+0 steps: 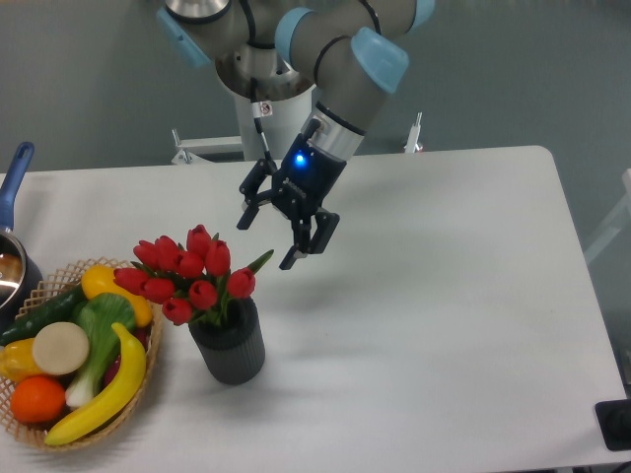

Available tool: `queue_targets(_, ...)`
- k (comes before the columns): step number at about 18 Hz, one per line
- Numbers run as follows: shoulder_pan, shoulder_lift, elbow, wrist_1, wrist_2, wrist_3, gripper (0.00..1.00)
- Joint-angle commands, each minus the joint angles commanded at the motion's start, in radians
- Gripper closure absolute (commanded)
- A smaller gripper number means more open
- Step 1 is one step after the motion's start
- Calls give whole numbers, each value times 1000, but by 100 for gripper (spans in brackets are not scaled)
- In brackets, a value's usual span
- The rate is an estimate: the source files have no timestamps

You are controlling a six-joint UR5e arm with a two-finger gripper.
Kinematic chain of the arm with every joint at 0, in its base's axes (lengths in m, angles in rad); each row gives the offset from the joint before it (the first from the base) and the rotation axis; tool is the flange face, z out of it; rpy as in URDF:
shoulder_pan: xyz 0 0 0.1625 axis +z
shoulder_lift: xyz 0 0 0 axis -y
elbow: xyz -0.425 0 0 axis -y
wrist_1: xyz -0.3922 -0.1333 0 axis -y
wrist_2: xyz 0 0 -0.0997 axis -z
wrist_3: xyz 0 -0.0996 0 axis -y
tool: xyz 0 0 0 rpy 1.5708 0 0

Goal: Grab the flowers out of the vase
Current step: 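Move the open gripper down toward the red tulips in the black vase, then lower the gripper around the tulip stems just below the blooms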

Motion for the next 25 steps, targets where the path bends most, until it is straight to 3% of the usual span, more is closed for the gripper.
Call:
queue_targets(10, -37, -80, 48, 20, -97, -37, 0)
queue_targets(16, -55, -117, 104, 20, -107, -136, 0)
queue_targets(25, -83, -146, 112, 35, -106, -133, 0)
